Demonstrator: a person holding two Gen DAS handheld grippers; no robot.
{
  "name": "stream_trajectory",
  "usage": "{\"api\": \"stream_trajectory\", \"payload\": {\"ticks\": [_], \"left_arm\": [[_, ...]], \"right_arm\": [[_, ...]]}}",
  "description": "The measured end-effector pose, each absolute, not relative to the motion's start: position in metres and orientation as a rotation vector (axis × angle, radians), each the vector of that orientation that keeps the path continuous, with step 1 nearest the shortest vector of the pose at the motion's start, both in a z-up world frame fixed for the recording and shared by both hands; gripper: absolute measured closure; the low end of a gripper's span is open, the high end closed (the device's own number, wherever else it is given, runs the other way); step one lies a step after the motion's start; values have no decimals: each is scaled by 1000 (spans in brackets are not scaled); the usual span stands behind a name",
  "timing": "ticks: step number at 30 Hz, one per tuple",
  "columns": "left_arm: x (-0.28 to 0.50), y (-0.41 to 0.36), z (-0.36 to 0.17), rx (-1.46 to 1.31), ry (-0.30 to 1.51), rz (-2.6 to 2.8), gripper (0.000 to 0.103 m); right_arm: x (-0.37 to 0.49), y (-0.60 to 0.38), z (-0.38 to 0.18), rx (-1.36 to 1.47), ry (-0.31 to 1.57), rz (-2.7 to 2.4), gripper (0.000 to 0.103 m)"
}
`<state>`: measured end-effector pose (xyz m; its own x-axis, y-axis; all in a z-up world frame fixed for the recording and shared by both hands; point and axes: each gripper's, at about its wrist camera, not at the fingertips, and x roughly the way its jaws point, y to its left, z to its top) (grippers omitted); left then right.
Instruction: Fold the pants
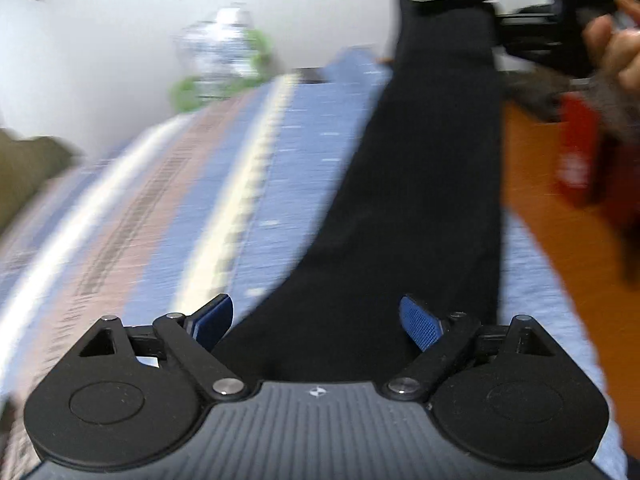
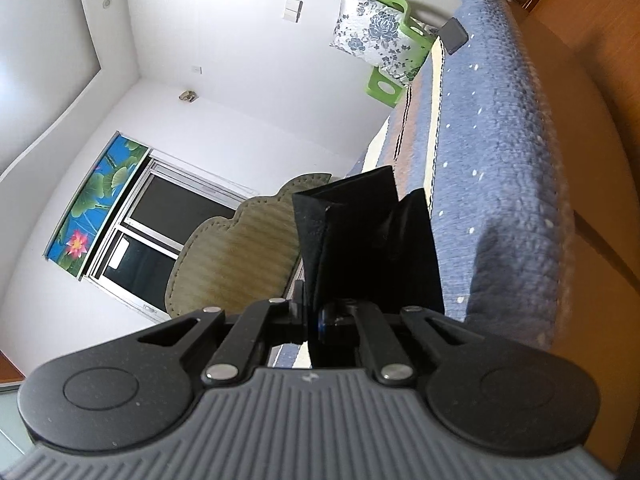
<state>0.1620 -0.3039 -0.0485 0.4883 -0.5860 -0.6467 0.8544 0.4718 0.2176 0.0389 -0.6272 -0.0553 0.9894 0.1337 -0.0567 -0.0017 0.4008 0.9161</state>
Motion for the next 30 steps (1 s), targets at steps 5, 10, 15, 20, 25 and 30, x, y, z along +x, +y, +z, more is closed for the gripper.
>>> {"api": "stream_trajectory", "payload": {"ticks": [5, 10, 15, 20, 25, 30], "left_arm": [[186, -318, -58, 541, 646, -1094, 12], [209, -313, -66, 434, 790, -1131, 12], [218, -274, -47, 289, 795, -1033, 12], [209, -198, -13, 212, 720, -891, 11], [188, -121, 4, 139, 673, -706, 3], [164, -60, 10, 92, 659, -535, 3]], "right_arm": [[36, -624, -48, 1142, 138, 102, 96], [39, -616, -43, 1105, 186, 105, 96], [40, -607, -34, 1086, 178, 119, 96], [44, -587, -12, 1020, 190, 148, 96], [54, -544, 15, 871, 240, 196, 95], [69, -468, 33, 641, 341, 273, 95]]}}
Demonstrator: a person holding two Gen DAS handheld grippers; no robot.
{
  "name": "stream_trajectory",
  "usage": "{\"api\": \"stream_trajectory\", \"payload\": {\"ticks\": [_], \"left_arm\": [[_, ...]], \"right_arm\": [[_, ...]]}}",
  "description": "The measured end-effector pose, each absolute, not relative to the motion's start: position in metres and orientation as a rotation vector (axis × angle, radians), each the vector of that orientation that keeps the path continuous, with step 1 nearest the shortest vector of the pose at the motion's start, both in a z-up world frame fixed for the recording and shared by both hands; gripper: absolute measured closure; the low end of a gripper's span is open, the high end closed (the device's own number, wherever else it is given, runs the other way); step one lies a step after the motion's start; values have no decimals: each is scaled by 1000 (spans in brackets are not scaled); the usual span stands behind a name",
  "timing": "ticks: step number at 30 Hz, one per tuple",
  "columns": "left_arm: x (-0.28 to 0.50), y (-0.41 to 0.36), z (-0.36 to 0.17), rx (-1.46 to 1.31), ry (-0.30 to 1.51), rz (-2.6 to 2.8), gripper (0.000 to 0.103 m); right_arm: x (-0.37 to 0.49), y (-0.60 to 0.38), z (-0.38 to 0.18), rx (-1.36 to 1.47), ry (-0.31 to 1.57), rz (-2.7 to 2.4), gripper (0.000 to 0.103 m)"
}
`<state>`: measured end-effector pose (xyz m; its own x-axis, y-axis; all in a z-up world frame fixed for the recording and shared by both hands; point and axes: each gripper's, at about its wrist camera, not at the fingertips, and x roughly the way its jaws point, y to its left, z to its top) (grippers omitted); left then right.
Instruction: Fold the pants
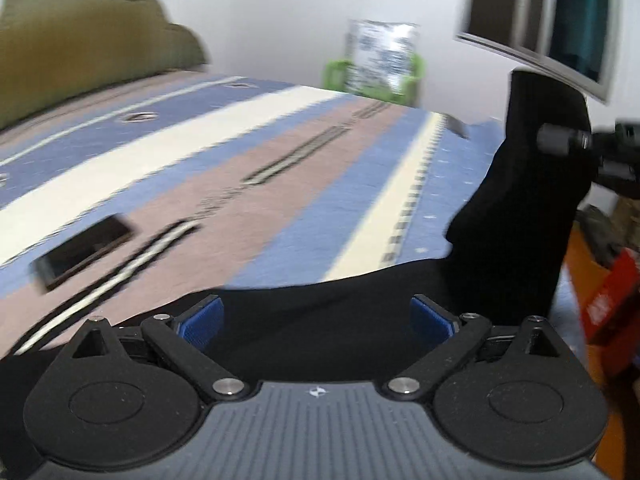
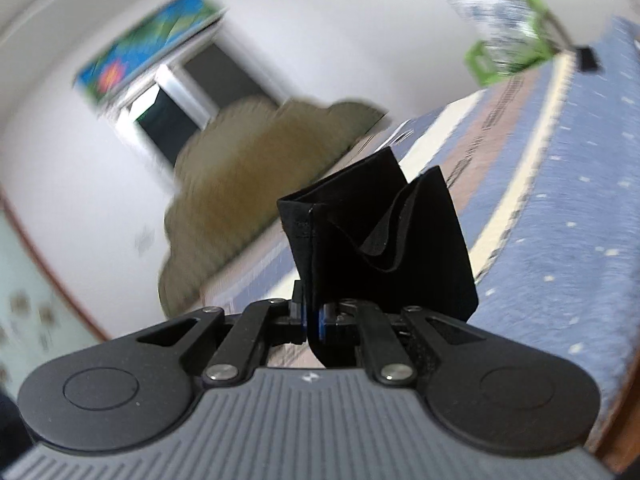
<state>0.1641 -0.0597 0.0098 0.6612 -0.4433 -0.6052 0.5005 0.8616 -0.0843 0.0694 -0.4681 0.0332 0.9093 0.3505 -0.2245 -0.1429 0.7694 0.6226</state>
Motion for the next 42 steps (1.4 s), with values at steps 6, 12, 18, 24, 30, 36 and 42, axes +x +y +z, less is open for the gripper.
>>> {"api": "stream_trajectory", "payload": {"ticks": [6, 12, 18, 24, 30, 36, 42], "left_arm": [[156, -22, -4, 72, 698, -402, 3], [152, 10, -4, 2, 731, -383, 3], [162, -18, -6, -23, 766, -444, 3], [161, -71, -10, 155, 747, -439, 3], [175, -117, 2, 239, 710, -520, 3], [205, -174, 5, 354, 728, -493, 3], [200, -173, -4, 287, 742, -497, 3]], "right_arm": [[113, -334, -21, 412, 673, 407, 87], [116, -308, -69, 441, 868, 404, 78], [103, -364, -45, 370, 826, 175, 36], [96, -395, -45, 304, 927, 97, 30], [108, -443, -35, 291, 974, 99, 27], [119, -423, -51, 139, 1087, 157, 29], [160, -430, -73, 221, 1165, 284, 31]]}}
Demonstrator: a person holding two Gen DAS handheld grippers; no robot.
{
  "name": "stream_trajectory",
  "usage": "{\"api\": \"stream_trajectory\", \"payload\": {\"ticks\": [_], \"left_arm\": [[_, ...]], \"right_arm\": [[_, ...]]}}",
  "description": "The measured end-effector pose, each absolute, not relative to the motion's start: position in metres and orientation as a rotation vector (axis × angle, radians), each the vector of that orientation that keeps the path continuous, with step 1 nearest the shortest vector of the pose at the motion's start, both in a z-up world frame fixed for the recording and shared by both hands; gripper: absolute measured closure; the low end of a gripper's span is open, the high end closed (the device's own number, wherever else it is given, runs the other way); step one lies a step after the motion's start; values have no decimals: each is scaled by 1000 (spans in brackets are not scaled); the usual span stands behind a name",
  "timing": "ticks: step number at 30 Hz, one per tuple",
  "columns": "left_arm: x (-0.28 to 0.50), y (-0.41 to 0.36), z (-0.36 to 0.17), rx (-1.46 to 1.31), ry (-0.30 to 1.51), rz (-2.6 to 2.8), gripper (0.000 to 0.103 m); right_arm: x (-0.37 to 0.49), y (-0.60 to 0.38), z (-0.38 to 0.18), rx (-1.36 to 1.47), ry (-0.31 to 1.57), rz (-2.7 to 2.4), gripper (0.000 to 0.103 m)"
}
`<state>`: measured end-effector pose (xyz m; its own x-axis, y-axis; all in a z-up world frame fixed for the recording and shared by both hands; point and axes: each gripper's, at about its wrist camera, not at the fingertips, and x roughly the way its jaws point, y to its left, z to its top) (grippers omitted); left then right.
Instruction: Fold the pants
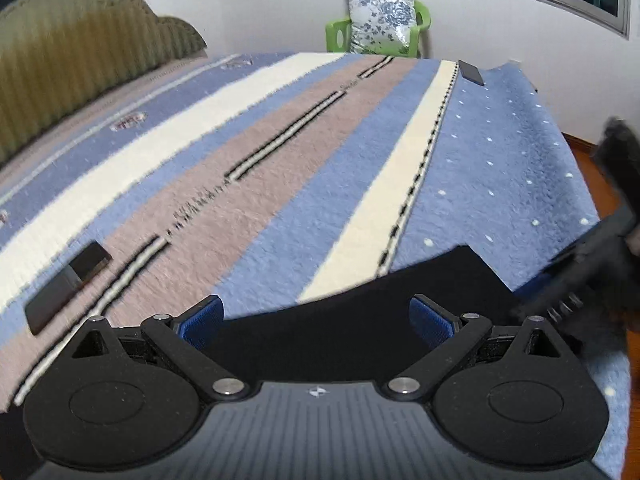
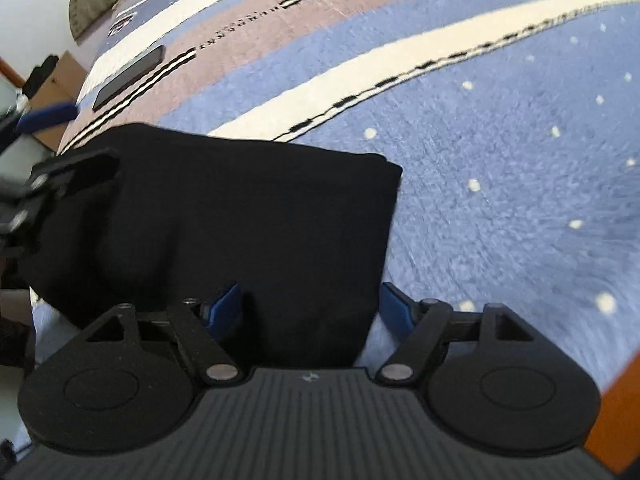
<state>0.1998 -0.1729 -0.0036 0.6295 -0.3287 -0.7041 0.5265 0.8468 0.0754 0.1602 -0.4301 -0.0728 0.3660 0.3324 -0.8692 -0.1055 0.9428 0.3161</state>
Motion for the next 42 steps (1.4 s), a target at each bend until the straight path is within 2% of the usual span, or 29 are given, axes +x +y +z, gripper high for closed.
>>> {"api": "stream_trajectory", "payload": {"ticks": [3, 4, 5, 6, 7, 9, 14, 20, 24, 30, 42], "left_arm": [[198, -165, -5, 312, 733, -480, 3], [199, -161, -4, 310, 729, -459, 3], [200, -157, -2, 298, 728, -447, 3], [201, -151, -1, 275, 728, -440, 3], [201, -143, 1, 244, 731, -438, 3], [202, -127, 3, 190, 743, -432, 3], [196, -83, -1, 174, 752, -354, 3], [198, -85, -36, 447, 796, -303, 3], [182, -83, -46, 577, 713, -272, 3], [181, -18, -24, 357, 714, -218, 3], [167, 107, -4, 206, 623, 35, 3]], "right_arm": [[168, -444, -91, 319, 1167, 275, 43], [167, -446, -92, 331, 1153, 280, 58], [164, -449, -90, 350, 1143, 280, 64], [162, -452, -88, 365, 1131, 282, 79], [159, -455, -86, 378, 1121, 277, 89], [154, -460, -82, 431, 1091, 260, 93], [137, -454, -60, 510, 989, 225, 95], [131, -426, -13, 556, 900, 240, 95], [131, -401, 14, 563, 860, 262, 95], [133, -362, 45, 580, 812, 299, 95], [150, -265, 80, 531, 821, 350, 95]]}}
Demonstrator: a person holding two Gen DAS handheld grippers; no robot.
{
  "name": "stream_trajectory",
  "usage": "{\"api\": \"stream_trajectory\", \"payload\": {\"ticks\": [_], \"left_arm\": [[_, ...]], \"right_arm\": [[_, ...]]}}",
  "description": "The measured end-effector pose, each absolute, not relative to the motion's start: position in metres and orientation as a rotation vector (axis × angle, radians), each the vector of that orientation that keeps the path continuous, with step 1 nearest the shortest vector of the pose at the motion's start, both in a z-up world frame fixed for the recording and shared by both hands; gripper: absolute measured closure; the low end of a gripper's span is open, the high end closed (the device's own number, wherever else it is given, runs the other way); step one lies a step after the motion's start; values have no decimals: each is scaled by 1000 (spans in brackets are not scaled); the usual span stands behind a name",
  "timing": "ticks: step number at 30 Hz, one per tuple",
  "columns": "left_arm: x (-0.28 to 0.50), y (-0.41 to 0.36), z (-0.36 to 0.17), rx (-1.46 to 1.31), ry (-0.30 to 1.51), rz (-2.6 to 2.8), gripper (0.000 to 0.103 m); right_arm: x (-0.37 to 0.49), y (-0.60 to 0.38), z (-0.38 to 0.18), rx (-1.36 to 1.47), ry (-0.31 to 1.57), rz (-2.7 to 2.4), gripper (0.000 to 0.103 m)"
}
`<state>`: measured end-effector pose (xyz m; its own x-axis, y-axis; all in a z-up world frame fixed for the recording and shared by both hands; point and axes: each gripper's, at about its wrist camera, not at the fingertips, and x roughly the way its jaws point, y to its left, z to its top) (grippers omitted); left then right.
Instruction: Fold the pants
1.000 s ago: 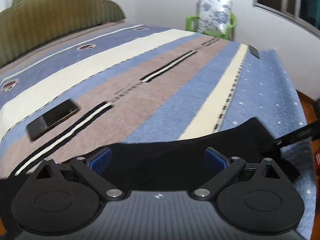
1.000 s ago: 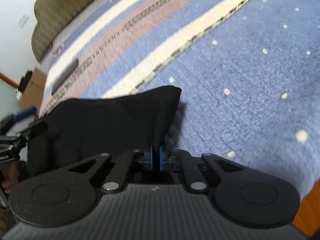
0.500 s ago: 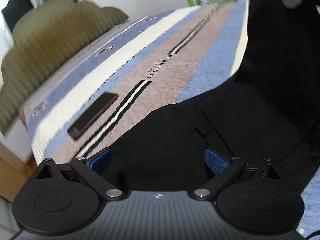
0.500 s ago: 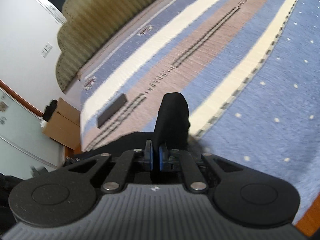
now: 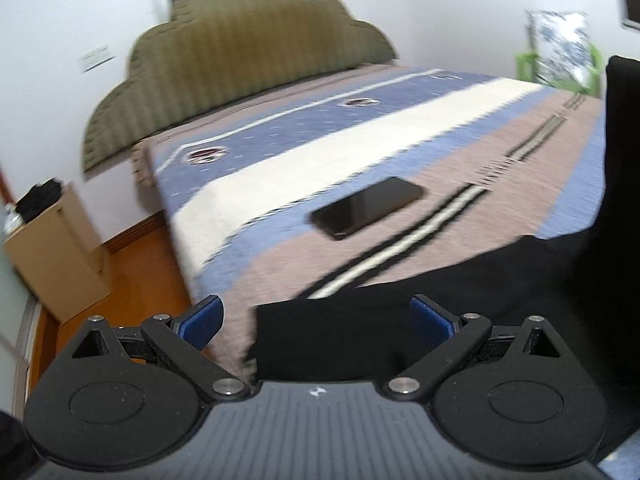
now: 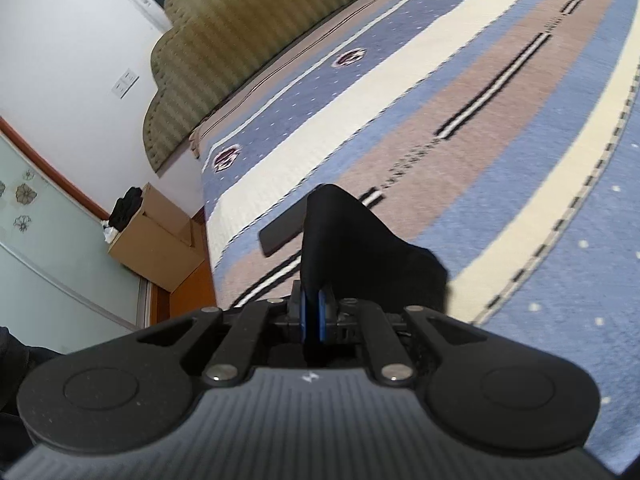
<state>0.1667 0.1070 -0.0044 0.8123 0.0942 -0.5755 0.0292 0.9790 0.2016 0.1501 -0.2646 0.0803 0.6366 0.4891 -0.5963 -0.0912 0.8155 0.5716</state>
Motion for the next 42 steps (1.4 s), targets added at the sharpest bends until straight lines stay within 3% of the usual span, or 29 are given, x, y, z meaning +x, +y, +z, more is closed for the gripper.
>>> {"api": "stream_trajectory", "payload": {"ticks": [13, 24, 27, 29, 33, 37, 40, 42], "left_arm": [[150, 206, -21, 100, 643, 177, 3], [137, 245, -35, 48, 695, 249, 3], [132, 249, -31, 44, 690, 260, 3], [129, 250, -27, 51, 682, 267, 3], [129, 245, -14, 39, 656, 254, 3], [132, 229, -2, 14, 638, 222, 3], [133, 211, 5, 35, 641, 172, 3], [128, 199, 13, 87, 625, 151, 3]], "right_arm": [[186, -91, 80, 437, 916, 531, 95], [218, 20, 7, 421, 1080, 573, 93], [231, 35, -24, 439, 1161, 570, 79], [234, 33, -32, 482, 1184, 576, 77], [213, 10, 2, 514, 1042, 670, 75], [181, -30, 4, 545, 1025, 670, 62], [168, -34, -34, 567, 1118, 654, 62], [170, -38, -61, 587, 1153, 621, 69]]}}
